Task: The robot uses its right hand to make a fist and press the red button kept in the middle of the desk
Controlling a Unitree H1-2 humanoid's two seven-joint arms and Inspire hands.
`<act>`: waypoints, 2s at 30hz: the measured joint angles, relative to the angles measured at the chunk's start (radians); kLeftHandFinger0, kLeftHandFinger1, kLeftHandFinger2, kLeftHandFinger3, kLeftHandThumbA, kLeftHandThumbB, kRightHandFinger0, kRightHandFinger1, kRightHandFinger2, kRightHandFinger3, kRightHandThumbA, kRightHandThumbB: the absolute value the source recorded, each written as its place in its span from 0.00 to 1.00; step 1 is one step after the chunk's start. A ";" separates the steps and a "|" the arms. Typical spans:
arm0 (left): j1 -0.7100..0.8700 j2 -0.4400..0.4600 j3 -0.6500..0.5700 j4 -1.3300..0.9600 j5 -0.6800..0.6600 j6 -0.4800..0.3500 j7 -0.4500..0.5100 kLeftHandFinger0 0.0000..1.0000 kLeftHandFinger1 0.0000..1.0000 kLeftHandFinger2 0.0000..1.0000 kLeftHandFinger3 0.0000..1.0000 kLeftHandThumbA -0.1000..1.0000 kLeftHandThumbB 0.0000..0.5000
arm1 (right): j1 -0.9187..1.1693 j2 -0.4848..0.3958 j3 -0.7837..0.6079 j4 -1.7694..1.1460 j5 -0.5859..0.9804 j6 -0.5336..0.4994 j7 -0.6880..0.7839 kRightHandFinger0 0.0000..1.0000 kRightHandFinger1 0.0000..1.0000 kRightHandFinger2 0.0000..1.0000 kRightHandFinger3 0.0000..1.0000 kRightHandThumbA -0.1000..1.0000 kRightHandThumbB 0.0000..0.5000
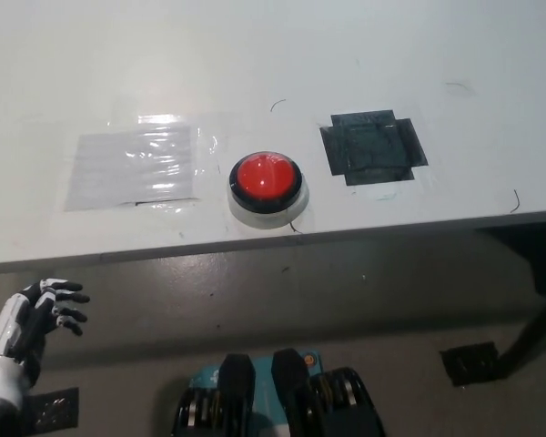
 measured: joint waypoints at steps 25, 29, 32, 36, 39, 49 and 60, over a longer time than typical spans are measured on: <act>0.001 0.013 -0.001 -0.003 -0.027 0.012 -0.004 0.33 0.35 0.42 0.55 0.67 0.19 | -0.595 0.248 0.288 0.219 -0.038 0.009 -0.079 0.00 0.06 0.37 0.45 1.00 0.57; 0.001 0.012 -0.001 -0.009 -0.028 0.020 -0.004 0.40 0.41 0.51 0.62 0.68 0.20 | -0.614 0.332 0.290 0.250 -0.066 0.009 -0.070 0.00 0.02 0.32 0.38 1.00 0.63; 0.001 0.011 -0.001 -0.014 -0.028 0.027 -0.002 0.40 0.41 0.50 0.61 0.67 0.19 | -0.625 0.399 0.294 0.278 -0.083 0.009 -0.064 0.00 0.01 0.33 0.37 1.00 0.63; 0.001 0.010 -0.001 -0.014 -0.028 0.032 0.000 0.42 0.42 0.50 0.60 0.68 0.21 | -0.633 0.475 0.305 0.325 -0.114 0.007 -0.045 0.00 0.02 0.35 0.38 1.00 0.58; 0.001 0.009 -0.002 -0.014 -0.028 0.037 0.003 0.41 0.41 0.48 0.58 0.67 0.21 | -0.631 0.525 0.312 0.363 -0.136 0.002 -0.030 0.00 0.03 0.36 0.38 1.00 0.55; 0.000 0.009 -0.005 -0.011 -0.029 0.034 0.002 0.35 0.37 0.45 0.56 0.70 0.26 | -0.583 0.643 0.329 0.525 -0.202 -0.079 0.033 0.00 0.00 0.35 0.40 1.00 0.50; -0.018 0.010 -0.009 -0.002 -0.029 0.033 0.002 0.32 0.34 0.42 0.54 0.66 0.21 | -0.479 0.702 0.308 0.636 -0.224 -0.182 0.103 0.00 0.00 0.29 0.38 1.00 0.46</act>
